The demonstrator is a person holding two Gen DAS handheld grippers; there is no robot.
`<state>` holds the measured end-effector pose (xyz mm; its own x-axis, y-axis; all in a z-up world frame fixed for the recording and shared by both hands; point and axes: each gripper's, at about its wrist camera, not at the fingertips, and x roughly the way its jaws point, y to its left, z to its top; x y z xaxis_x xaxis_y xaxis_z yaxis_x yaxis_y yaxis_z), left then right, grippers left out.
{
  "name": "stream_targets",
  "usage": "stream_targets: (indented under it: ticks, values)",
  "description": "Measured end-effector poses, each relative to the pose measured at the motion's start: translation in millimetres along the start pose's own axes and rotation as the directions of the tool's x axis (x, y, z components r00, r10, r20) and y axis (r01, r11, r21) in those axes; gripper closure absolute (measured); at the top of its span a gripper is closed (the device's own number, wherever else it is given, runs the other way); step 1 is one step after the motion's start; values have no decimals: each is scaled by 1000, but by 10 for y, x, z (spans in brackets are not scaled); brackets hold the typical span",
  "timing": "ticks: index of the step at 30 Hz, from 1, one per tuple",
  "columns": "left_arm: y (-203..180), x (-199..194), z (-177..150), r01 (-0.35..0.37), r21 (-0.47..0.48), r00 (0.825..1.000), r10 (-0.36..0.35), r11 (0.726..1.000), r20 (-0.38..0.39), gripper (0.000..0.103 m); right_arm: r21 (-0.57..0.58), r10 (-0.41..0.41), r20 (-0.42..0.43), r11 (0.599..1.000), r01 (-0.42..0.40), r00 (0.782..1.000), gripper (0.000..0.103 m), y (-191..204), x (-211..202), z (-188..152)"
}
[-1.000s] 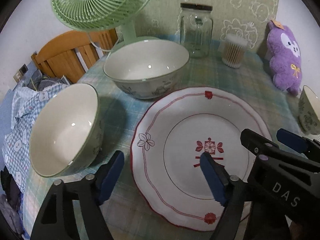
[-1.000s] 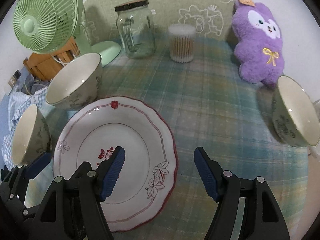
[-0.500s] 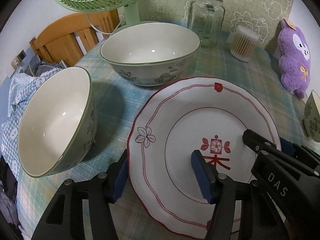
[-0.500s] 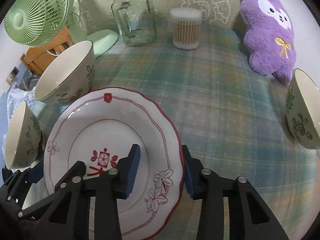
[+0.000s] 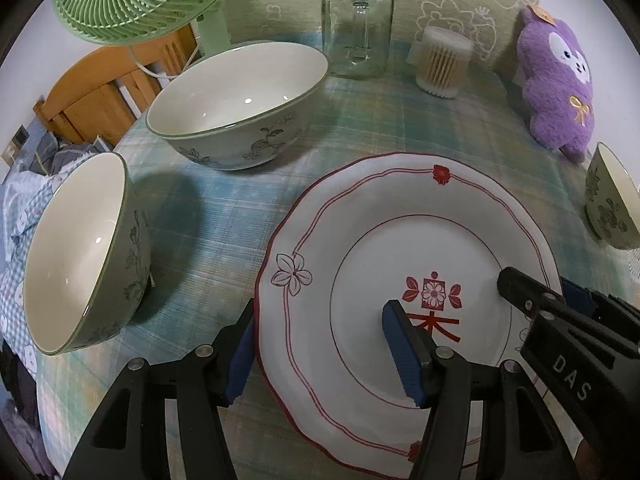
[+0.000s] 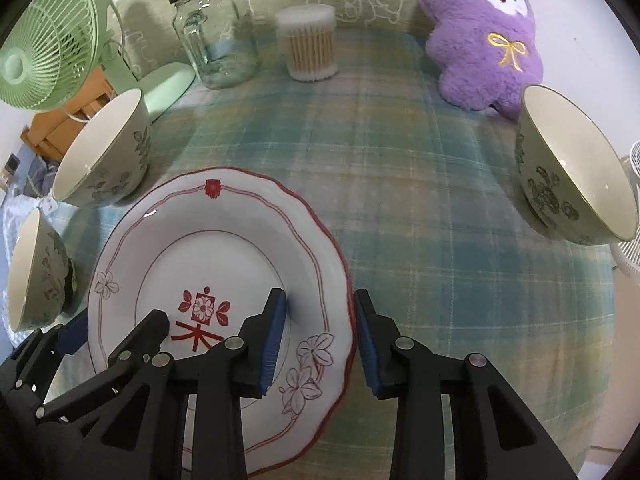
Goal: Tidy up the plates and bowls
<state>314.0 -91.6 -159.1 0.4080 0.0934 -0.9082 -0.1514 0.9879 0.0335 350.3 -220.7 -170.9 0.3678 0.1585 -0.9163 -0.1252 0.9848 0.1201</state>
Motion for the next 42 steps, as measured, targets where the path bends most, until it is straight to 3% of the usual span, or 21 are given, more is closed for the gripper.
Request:
stream_targets:
  ticks: [6, 11, 16, 28, 42]
  values:
    - [6, 19, 54, -33, 42, 999, 31, 999, 43, 51, -3, -9, 18, 1000, 9, 1000, 62, 43, 16, 16]
    - [-13, 16, 27, -45, 54, 997, 42, 998, 67, 53, 4, -44, 9, 999, 44, 999, 61, 75, 6, 38]
    - [13, -92, 14, -20, 31, 996, 17, 999, 91, 56, 10, -68, 26, 998, 68, 997, 61, 77, -108, -13]
    - [-22, -495, -128, 48, 82, 991, -58, 995, 124, 56, 72, -127, 80, 990, 122, 989, 61, 76, -633, -209]
    - [60, -1150, -473, 133, 186, 973, -164, 974, 163, 57, 180, -198, 112, 968, 176, 974, 61, 166, -1333, -810]
